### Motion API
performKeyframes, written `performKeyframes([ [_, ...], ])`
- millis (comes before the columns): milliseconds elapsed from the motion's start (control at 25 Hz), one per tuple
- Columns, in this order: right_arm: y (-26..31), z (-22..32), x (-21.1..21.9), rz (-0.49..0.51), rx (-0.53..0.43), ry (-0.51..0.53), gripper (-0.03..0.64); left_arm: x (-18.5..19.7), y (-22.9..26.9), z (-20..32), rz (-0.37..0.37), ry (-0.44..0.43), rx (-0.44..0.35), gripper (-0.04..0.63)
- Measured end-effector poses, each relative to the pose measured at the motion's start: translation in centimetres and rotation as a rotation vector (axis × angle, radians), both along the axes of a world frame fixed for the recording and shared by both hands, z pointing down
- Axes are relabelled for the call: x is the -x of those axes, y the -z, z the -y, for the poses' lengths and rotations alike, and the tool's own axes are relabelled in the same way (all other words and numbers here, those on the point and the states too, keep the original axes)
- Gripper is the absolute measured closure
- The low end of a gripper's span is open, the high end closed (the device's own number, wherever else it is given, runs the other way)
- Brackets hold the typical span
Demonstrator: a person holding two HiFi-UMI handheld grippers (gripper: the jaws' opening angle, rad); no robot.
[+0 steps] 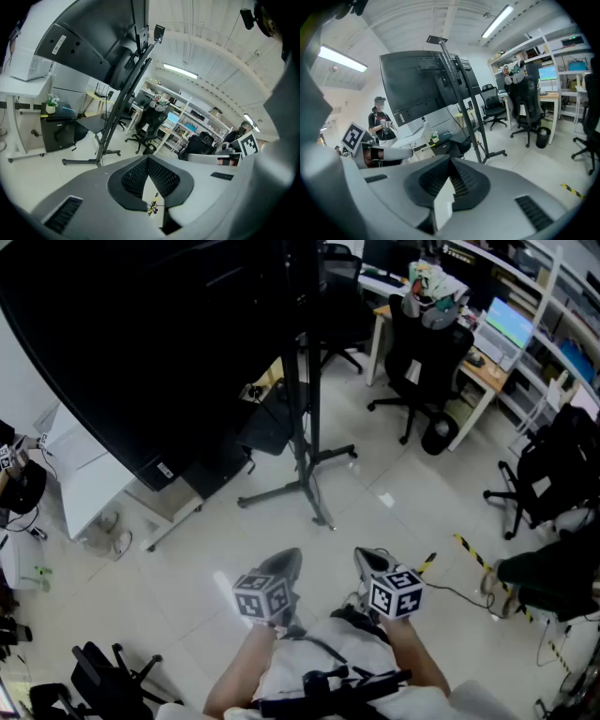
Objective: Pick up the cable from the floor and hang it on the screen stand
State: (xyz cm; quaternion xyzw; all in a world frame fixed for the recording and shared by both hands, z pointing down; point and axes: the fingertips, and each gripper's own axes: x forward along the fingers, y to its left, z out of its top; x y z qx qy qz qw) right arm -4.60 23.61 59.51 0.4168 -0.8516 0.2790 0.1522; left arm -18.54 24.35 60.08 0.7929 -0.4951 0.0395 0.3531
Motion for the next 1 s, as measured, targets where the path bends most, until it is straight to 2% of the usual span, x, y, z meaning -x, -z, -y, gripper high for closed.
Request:
performKeyframes([
  [360,-0.8,0.2,-4.6,0.035,0.012,-0.015,0.604,-3.4,-1.4,-0.2,0.009,0.026,0.039,0.595],
  [720,-1.9,3.5,-10.3,0.05,0.023,-0.032,0.604,-6.4,-2.6,2.9,0.04,0.064,0.053,0.595],
  [1000,-2.3,5.6,-13.2,0.059,0.025,0.002,0.604,-8.0,-3.3,5.0,0.075,0.113,0.067,0.595],
])
